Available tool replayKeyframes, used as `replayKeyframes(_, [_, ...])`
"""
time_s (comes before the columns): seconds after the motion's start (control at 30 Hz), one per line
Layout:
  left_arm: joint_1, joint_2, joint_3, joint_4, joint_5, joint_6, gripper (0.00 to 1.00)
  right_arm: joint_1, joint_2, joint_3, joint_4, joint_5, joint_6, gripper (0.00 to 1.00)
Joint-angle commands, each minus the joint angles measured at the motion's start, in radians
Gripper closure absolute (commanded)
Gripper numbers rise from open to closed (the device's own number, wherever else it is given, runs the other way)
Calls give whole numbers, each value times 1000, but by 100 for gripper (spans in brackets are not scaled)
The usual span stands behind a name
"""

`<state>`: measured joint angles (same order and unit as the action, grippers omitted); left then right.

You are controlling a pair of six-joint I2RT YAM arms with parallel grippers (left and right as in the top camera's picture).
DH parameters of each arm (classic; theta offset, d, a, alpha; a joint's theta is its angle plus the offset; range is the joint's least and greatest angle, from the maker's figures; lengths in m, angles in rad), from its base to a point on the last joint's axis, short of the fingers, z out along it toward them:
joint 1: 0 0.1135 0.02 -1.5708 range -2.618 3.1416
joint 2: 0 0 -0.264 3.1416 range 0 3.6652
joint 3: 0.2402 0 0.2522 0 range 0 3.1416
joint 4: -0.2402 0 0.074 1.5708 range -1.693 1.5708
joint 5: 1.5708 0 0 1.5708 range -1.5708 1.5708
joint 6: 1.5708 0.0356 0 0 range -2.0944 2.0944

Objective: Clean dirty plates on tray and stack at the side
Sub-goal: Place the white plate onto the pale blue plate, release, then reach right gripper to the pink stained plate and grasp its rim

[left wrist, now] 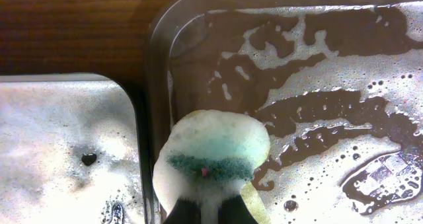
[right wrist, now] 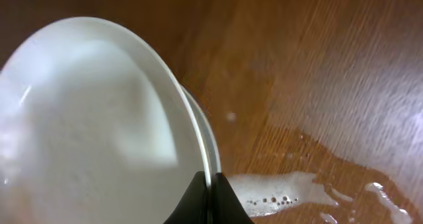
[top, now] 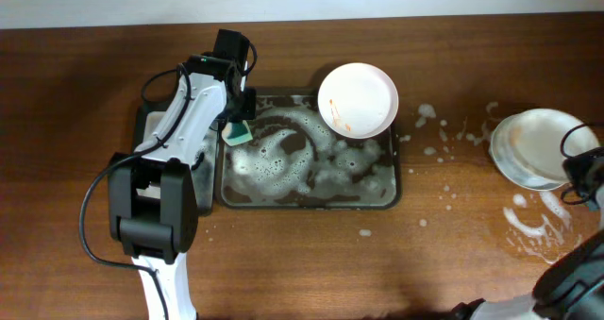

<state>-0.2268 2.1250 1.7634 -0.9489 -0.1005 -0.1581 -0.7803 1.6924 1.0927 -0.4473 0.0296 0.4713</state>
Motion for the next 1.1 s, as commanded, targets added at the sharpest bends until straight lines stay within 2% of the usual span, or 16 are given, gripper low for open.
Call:
replayKeyframes(0.0, [1,3,0,5,8,-9,99,-5,86,5,6,-40,9,96])
replayKeyframes(0.03, [1,3,0,5,7,-9,99,-4,95,5,18,-61,9,95])
replayKeyframes(0.13, [1,3,0,5,8,-9,100,-5,91,13,63,-227,-61,54])
replayKeyframes(0.2, [1,3,0,5,8,-9,99,-4,65,92,-5,-409,-105,51])
replayKeyframes(0.3, [1,3,0,5,8,-9,99,75,-23,223,-146,-513,-127,50])
replayKeyframes(0.4, [1,3,0,5,8,-9,99,316,-70,242,-154,-507,-121,48])
replayKeyframes(0.43, [1,3,0,5,8,-9,99,436,-59,242,-150,-430,-92,47])
replayKeyframes(0.53, [1,3,0,5,8,-9,99,746,8,241,-81,-83,-85,50])
replayKeyframes(0.57, [1,3,0,5,8,-9,100,823,47,241,-76,7,-42,52])
replayKeyframes(0.6, [1,3,0,5,8,-9,99,869,81,241,-74,25,5,59])
replayKeyframes(0.63, [1,3,0,5,8,-9,99,915,129,241,-71,24,97,70])
replayKeyframes(0.67, [1,3,0,5,8,-9,100,945,159,241,-72,24,126,74])
replayKeyframes(0.77, [1,3,0,4,8,-9,99,999,246,241,-74,27,256,75])
replayKeyframes(0.97, [1,3,0,5,8,-9,99,1003,325,237,-107,27,291,79])
replayKeyframes(1.0, [1,3,0,5,8,-9,99,1003,332,237,-107,27,290,81])
replayKeyframes(1.07, [1,3,0,4,8,-9,99,1004,333,237,-147,-58,283,93])
